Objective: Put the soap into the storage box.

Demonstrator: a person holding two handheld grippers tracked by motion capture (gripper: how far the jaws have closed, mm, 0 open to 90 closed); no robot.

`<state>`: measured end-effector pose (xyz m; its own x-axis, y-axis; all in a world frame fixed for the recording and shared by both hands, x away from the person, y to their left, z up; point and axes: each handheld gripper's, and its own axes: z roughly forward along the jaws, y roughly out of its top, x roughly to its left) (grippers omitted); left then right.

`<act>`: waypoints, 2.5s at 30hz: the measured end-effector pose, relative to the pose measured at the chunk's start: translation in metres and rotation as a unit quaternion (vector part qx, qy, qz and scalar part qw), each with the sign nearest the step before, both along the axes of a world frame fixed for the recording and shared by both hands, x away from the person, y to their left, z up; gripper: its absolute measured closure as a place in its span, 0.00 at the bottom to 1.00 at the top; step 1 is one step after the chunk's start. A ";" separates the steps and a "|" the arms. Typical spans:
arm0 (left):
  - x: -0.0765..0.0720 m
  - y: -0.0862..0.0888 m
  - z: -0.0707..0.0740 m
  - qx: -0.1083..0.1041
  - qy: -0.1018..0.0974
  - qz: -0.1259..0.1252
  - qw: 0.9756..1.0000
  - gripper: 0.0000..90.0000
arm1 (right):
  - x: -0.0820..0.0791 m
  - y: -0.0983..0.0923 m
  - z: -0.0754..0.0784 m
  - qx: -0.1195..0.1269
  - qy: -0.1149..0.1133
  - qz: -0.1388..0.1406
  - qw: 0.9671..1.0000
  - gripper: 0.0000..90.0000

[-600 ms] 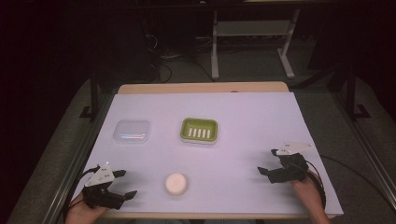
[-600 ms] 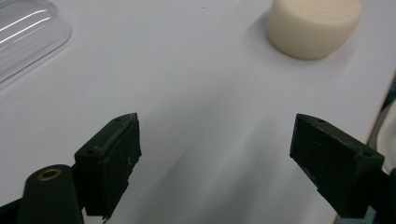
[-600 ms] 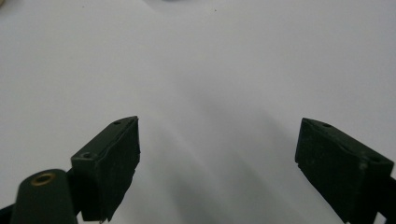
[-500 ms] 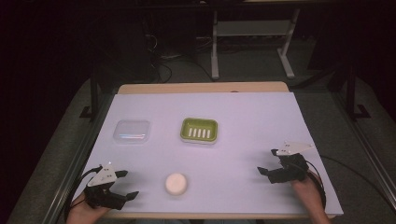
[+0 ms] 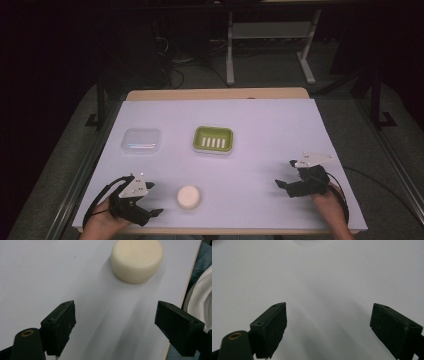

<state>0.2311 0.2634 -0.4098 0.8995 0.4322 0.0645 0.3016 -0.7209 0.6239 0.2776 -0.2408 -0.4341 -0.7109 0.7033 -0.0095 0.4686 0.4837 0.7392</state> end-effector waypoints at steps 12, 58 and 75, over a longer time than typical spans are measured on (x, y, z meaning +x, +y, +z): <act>0.005 -0.017 0.004 0.007 0.008 -0.026 1.000 0.19 | 0.000 0.000 0.000 0.003 0.001 0.006 1.000 0.15; 0.031 -0.092 -0.008 0.095 0.041 -0.109 0.989 0.22 | 0.000 0.006 -0.004 -0.002 0.010 0.025 1.000 0.15; 0.038 -0.099 -0.014 0.105 0.055 -0.118 0.986 0.27 | 0.001 0.006 -0.004 -0.001 0.013 0.027 1.000 0.15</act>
<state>0.2695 0.1648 -0.4242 0.9800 0.1975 0.0260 0.1679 -0.8890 0.4261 0.2782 -0.2348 -0.4386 -0.7473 0.6644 0.0092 0.4618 0.5094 0.7262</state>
